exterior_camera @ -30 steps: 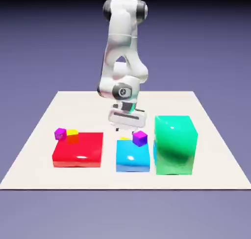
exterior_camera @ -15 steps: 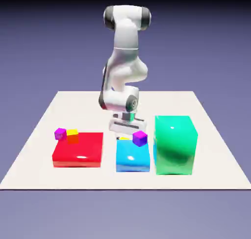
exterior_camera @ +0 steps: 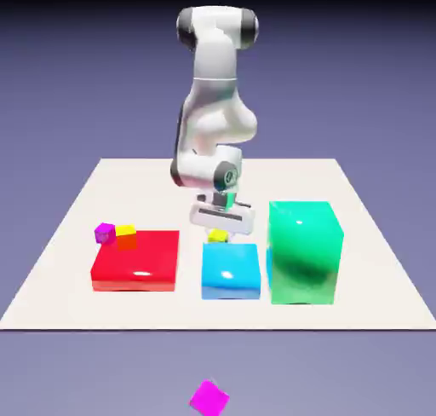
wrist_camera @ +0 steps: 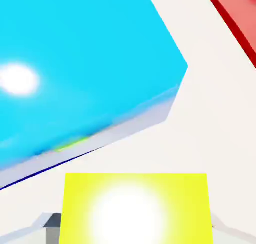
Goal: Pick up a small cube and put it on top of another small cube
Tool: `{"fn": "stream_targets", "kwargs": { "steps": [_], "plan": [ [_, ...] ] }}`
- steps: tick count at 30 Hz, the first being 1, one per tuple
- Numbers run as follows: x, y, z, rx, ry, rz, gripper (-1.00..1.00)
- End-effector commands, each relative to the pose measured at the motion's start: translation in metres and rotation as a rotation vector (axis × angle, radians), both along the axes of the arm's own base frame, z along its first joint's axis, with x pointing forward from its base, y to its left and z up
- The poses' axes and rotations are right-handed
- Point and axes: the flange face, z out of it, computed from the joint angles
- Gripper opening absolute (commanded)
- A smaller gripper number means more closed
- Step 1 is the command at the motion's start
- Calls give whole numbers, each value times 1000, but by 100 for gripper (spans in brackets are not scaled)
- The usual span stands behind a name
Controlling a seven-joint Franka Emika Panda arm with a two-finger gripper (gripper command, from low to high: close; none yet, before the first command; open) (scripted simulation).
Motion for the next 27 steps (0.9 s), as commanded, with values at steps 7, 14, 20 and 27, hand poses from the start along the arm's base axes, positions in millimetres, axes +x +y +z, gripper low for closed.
{"fn": "stream_targets", "kwargs": {
  "steps": [7,14,20,27],
  "plan": [
    [-3,-2,23,-19,-10,9,-100],
    [64,-26,72,-84,-347,-281,-100],
    [134,-64,174,-5,-834,-736,-100],
    [152,-125,302,283,-1273,-1317,-100]
  ]
}}
